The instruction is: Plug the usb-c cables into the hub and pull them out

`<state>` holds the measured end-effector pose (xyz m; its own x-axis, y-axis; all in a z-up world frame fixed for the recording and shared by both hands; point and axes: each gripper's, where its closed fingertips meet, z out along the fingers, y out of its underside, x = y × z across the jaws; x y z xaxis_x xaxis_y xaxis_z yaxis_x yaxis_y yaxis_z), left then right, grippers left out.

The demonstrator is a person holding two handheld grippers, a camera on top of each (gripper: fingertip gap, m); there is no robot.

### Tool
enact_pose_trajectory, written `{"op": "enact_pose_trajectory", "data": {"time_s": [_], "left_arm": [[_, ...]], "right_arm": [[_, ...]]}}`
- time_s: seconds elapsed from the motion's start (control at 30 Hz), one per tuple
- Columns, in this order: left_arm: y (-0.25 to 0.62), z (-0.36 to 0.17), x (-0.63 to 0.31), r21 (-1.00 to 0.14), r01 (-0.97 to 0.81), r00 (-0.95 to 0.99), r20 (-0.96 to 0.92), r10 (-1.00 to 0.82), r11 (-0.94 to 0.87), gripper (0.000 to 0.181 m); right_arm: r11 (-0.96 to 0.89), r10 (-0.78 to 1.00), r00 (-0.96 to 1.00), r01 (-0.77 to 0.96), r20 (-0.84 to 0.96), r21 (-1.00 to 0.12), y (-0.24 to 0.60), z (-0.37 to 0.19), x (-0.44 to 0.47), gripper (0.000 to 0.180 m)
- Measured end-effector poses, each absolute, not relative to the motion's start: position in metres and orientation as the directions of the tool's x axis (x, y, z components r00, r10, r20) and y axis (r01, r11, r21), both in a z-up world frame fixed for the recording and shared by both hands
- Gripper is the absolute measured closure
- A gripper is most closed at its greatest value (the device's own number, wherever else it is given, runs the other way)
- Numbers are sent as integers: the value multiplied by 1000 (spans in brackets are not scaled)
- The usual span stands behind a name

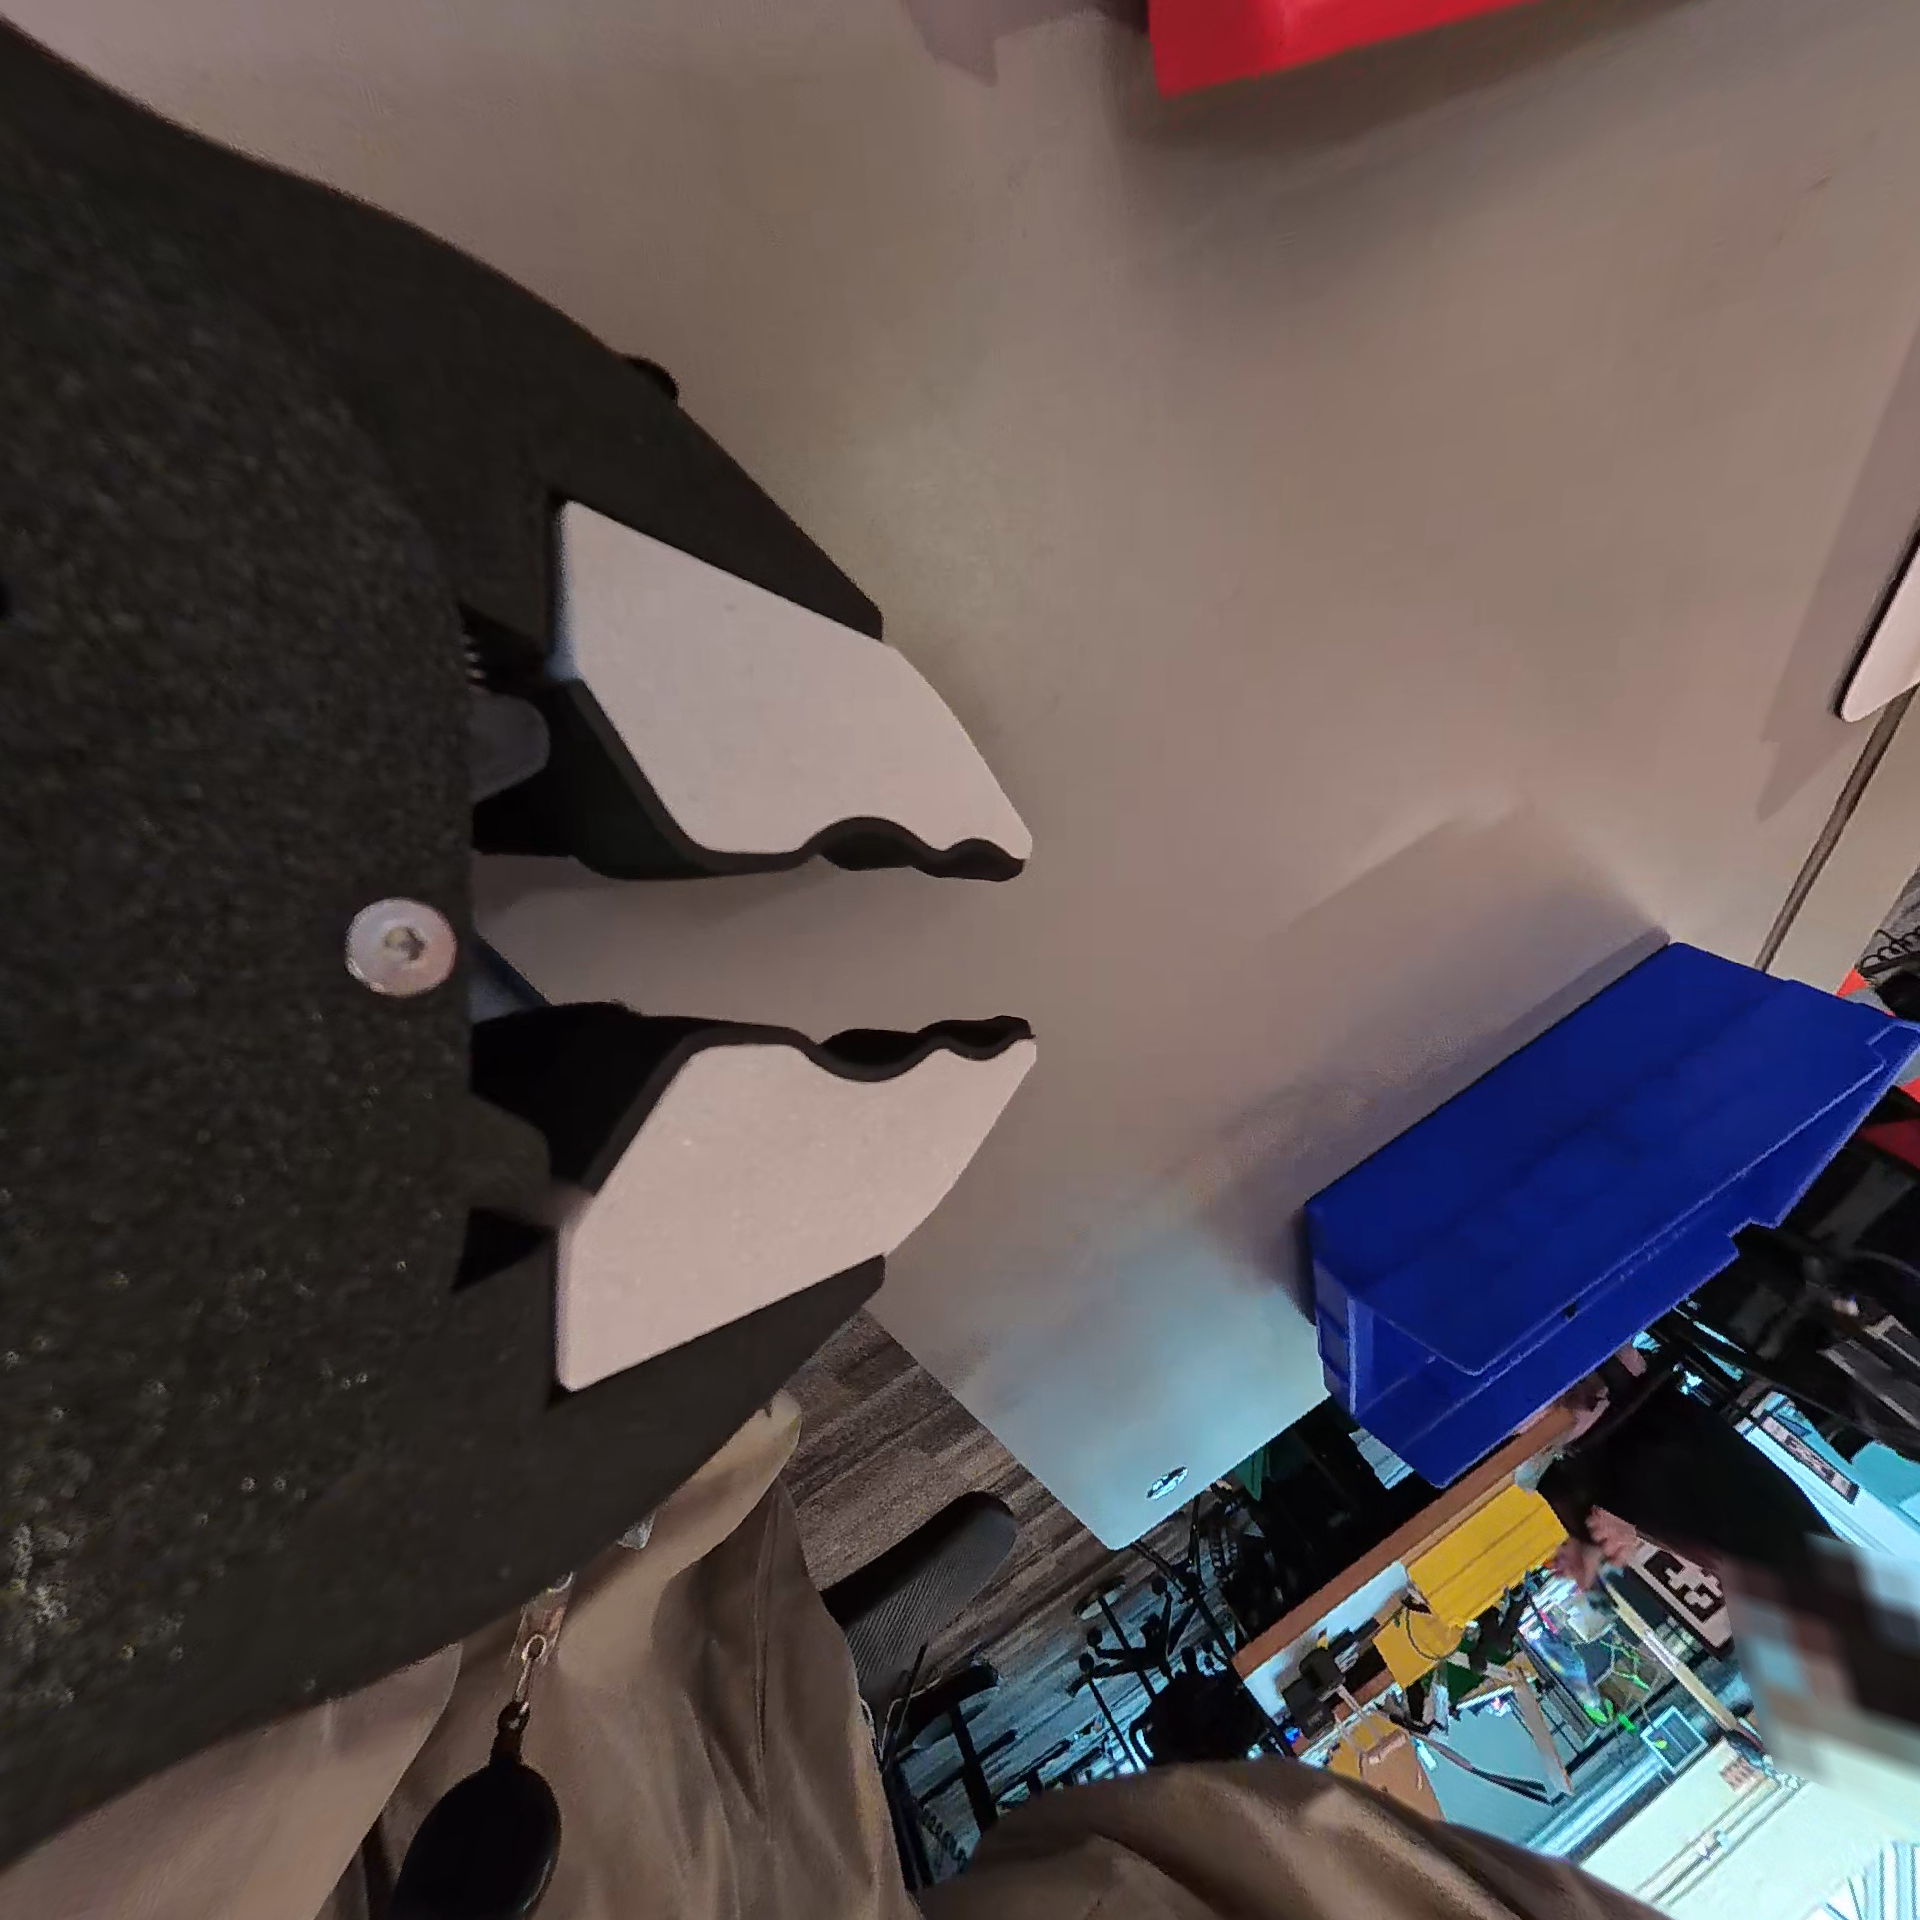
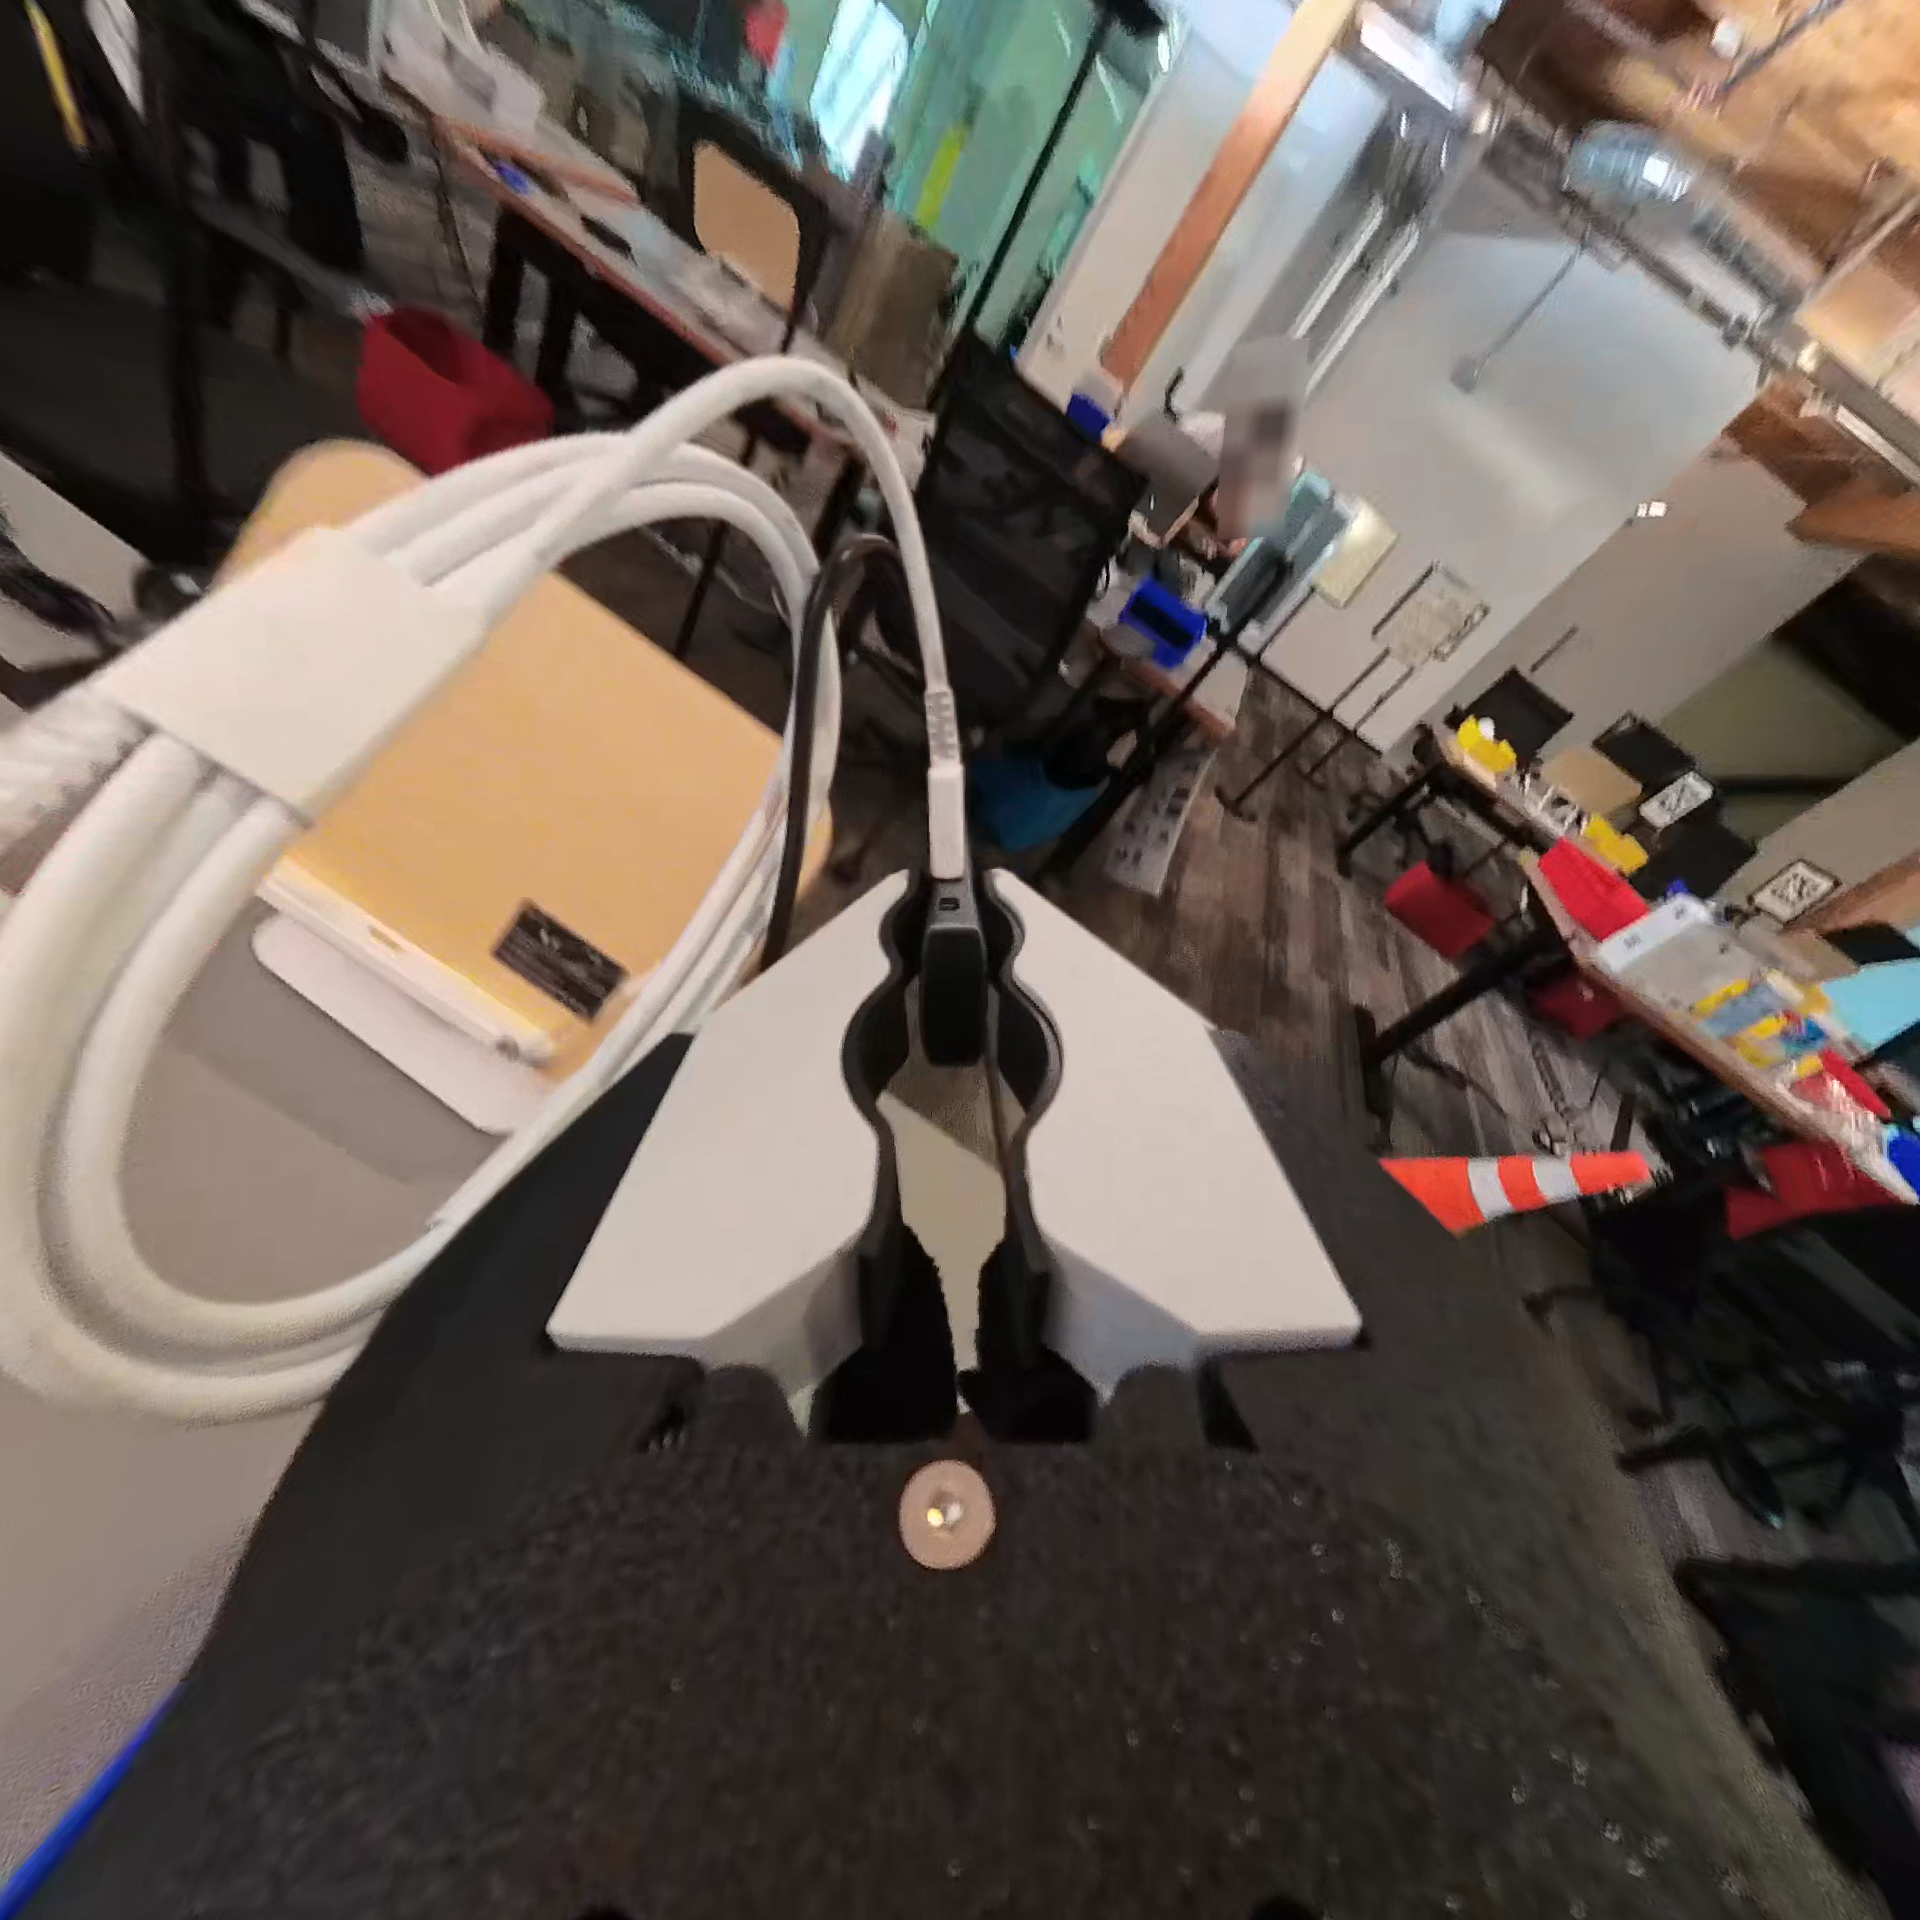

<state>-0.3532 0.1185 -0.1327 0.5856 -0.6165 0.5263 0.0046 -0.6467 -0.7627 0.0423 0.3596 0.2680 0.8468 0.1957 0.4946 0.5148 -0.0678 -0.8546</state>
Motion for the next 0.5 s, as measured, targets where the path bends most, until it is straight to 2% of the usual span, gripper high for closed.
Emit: {"op": "enact_pose_trajectory", "data": {"time_s": [0.23, 0.4, 0.5], "left_arm": [[117, -142, -349, -739, -28, 583, 535, -612, -673, 155], [116, -145, -348, -736, -47, 587, 527, -614, -675, 155], [116, -146, -349, -731, -42, 587, 534, -608, -682, 155]], "right_arm": [[-424, 329, 864, 497, 382, -758, 396, 117, 93, 170], [-613, 459, 886, 368, 64, -699, 388, 48, 91, 171], [-679, 528, 844, 355, -92, -643, 372, 20, 82, 171]]}}
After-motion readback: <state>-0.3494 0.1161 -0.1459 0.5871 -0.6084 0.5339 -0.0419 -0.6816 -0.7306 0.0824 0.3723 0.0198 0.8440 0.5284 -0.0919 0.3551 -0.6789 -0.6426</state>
